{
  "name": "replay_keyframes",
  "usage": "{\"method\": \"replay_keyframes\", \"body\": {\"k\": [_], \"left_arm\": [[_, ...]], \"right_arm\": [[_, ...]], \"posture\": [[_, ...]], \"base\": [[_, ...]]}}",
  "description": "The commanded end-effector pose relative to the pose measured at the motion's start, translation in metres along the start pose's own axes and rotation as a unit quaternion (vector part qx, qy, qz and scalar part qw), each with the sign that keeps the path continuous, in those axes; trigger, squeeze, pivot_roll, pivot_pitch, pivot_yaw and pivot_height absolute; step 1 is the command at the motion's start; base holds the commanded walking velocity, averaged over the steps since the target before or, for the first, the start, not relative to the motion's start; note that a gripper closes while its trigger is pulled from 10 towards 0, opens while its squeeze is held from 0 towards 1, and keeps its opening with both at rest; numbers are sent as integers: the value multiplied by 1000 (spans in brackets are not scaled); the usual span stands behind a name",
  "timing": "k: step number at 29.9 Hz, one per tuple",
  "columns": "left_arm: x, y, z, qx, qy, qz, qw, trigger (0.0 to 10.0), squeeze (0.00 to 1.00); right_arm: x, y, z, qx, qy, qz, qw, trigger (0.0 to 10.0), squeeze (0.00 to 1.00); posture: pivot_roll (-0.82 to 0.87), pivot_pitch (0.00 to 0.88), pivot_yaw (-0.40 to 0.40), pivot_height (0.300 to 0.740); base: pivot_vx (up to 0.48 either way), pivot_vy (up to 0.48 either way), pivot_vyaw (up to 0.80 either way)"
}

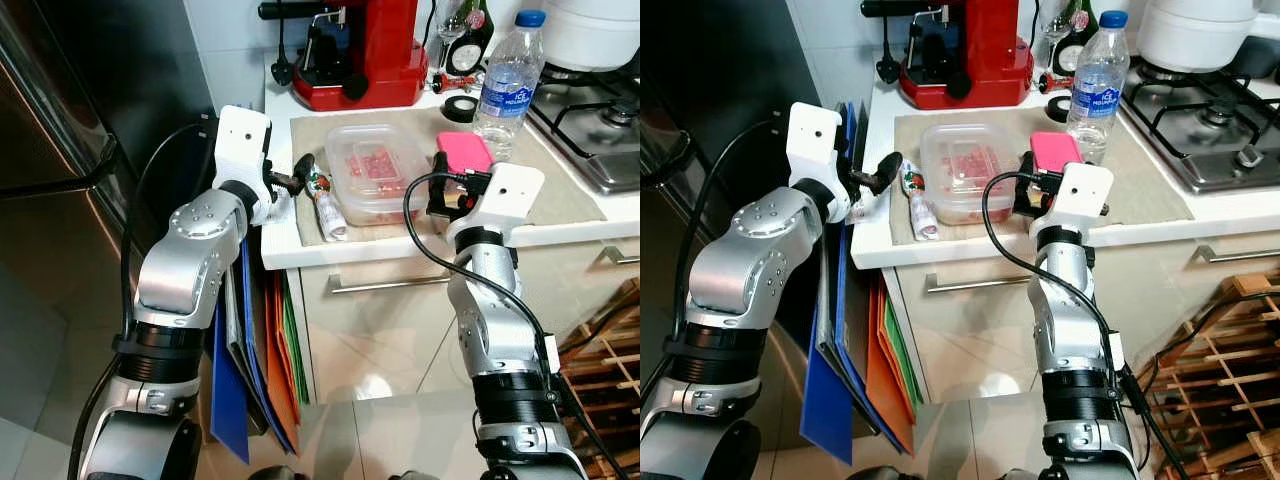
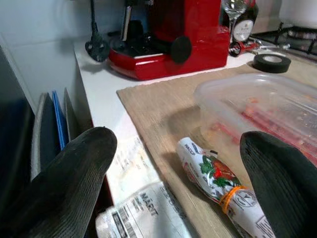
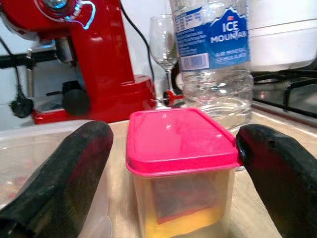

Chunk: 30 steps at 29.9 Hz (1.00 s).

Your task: Restocking fridge

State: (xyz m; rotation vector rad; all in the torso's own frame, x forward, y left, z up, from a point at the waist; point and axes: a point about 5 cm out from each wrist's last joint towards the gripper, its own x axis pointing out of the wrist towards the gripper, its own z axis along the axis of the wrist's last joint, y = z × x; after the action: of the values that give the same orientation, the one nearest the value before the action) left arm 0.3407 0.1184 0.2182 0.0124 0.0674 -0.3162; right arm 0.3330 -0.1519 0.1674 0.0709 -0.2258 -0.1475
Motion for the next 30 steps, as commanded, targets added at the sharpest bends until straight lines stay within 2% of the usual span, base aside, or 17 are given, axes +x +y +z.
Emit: {"method": "replay_keyframes", "body": {"k": [1, 8, 14, 20, 27, 28, 30], "left_arm": [[-2, 4, 2, -15, 1, 9, 1000, 10000, 0], [0, 5, -1, -38, 13, 13, 999, 10000, 0], [2, 6, -2, -51, 22, 19, 998, 10000, 0], [2, 5, -3, -54, 24, 21, 998, 10000, 0], [2, 7, -3, -59, 25, 31, 997, 10000, 0], [2, 8, -3, -60, 25, 32, 997, 10000, 0], [2, 8, -4, -60, 25, 35, 997, 10000, 0]], "right_arm": [[-2, -5, -18, -15, 55, -14, 998, 10000, 0], [-3, -7, -24, -20, 82, -13, 996, 10000, 0], [-1, -3, -18, -13, 80, 8, 997, 10000, 0], [-1, -3, -21, -21, 88, 13, 996, 10000, 0], [9, -8, -12, -67, 58, 16, 996, 10000, 0], [10, -7, -11, -64, 57, 20, 996, 10000, 0], [10, 3, -9, -30, 53, 51, 997, 10000, 0]], "posture": [[29, 0, 78, 740], [20, 0, 76, 740], [16, 0, 72, 740], [16, 0, 68, 740], [19, 0, 64, 740], [18, 0, 63, 740], [18, 0, 61, 740]], "base": [[0, 0, 0], [0, 0, 0], [0, 0, 0], [0, 0, 0], [0, 0, 0], [0, 0, 0], [0, 0, 0]]}}
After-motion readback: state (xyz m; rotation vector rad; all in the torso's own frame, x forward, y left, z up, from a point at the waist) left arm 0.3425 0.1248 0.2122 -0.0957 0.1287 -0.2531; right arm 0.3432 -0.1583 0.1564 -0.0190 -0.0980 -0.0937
